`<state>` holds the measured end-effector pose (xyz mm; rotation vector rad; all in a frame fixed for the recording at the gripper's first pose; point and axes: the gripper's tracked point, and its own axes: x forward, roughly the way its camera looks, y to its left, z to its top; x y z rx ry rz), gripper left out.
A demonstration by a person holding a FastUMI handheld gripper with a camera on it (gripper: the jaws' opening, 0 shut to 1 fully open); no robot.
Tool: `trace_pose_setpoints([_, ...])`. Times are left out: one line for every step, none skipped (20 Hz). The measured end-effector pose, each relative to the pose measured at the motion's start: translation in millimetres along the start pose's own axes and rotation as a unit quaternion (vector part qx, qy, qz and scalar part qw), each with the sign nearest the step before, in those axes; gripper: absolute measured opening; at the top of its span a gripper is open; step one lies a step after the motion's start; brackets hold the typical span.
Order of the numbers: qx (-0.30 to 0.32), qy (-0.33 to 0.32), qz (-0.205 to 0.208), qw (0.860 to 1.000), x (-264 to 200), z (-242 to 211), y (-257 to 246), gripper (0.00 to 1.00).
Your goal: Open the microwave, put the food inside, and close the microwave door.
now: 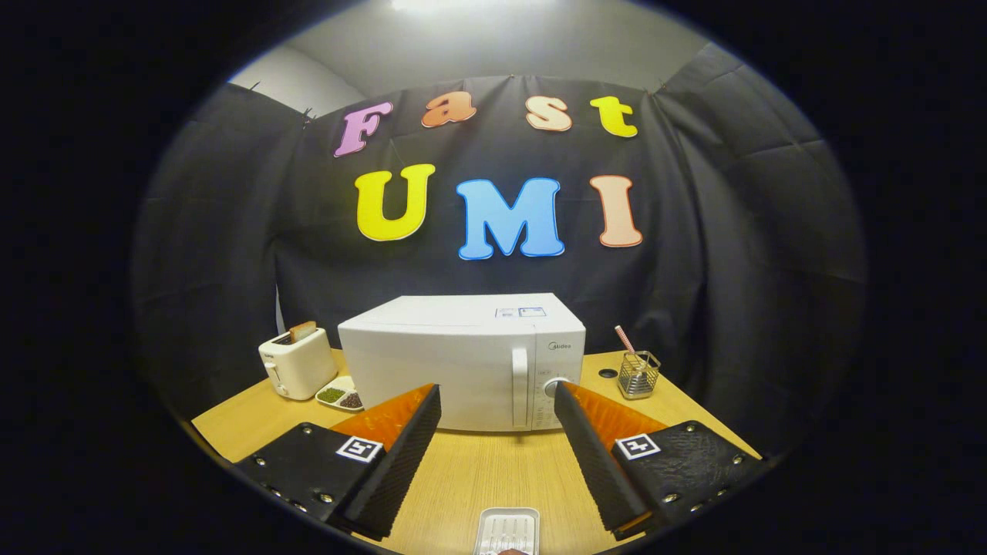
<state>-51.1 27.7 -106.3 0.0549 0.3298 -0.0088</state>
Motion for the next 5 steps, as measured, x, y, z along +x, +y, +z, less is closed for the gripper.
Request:
trace_pose_setpoints([0.000, 0.000, 0.000, 1.000, 1.6, 1.3, -1.7, 0.95])
trace_pose_setpoints([0.001, -0.001, 0.002, 1.000, 2.2, 1.3, -2.1, 0.95])
trace_pose_setpoints([0.001, -0.002, 0.003, 1.000, 2.8, 2.8, -2.4, 0.94])
trace_pose_setpoints([0.000, -0.003, 0.004, 1.000, 3.4, 4.2, -4.0, 0.94])
trace_pose_setpoints([-0.001, -0.004, 0.005, 1.000, 3.5, 4.8, -4.4, 0.94])
